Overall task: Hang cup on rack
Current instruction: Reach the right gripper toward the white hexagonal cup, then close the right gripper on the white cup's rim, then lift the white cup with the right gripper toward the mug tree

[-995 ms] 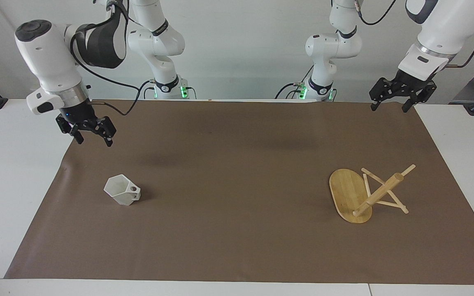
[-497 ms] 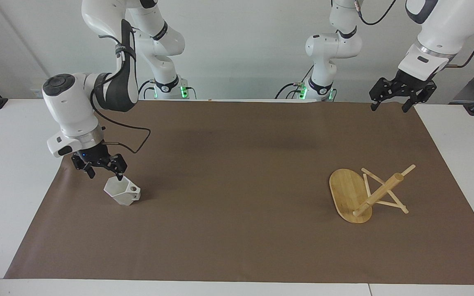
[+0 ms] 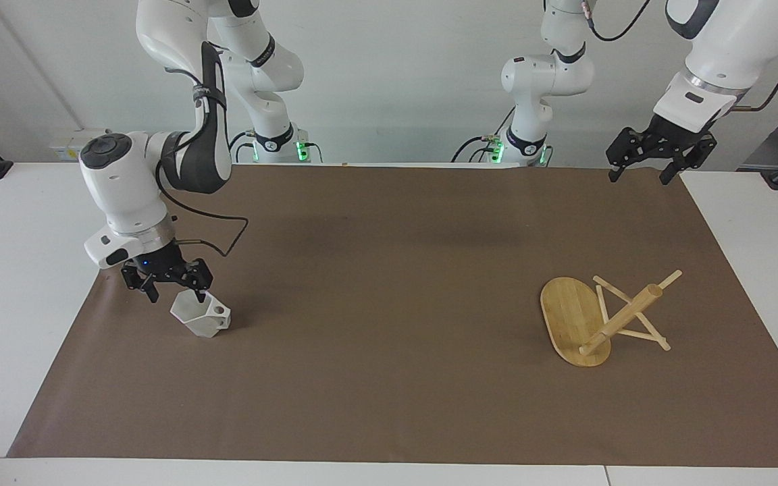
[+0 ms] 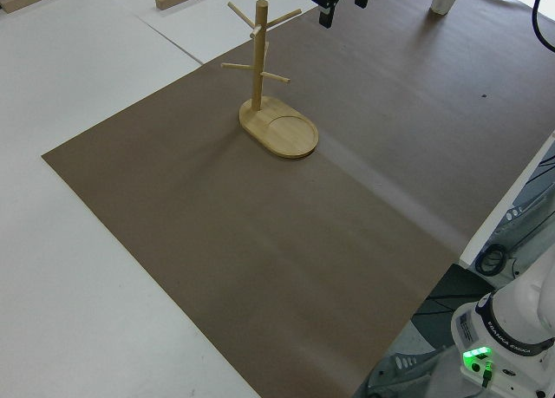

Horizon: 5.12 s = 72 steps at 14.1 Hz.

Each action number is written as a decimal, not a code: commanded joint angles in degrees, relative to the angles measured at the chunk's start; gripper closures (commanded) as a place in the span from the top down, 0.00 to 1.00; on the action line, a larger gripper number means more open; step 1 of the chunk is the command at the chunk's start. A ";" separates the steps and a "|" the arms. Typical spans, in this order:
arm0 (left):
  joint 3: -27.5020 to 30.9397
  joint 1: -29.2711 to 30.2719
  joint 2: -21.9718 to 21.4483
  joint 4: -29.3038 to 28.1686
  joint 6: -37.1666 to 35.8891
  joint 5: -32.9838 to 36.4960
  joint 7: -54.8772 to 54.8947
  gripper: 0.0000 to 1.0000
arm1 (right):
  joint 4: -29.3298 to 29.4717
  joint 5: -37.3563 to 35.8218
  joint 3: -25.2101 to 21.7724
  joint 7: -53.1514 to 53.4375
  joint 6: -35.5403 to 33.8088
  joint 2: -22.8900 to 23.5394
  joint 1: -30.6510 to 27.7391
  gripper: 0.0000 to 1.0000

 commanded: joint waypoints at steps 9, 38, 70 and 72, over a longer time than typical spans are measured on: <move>-0.03 0.49 -1.29 -1.29 -0.40 -0.59 0.38 1.00 | -1.27 -0.03 -0.62 -2.60 5.26 3.19 -1.14 1.00; -0.03 0.49 -1.29 -1.29 -0.40 -0.59 0.29 1.00 | -3.55 0.58 -1.94 -0.05 5.53 3.02 -0.96 0.18; -0.03 0.49 -1.29 -1.29 -0.40 -0.59 0.38 1.00 | 1.72 13.22 8.07 3.98 -18.20 -3.92 -0.35 0.00; -0.03 0.49 -1.29 -1.29 -0.40 -0.59 0.29 1.00 | 1.72 20.50 9.65 8.36 -19.96 -4.54 -0.35 0.00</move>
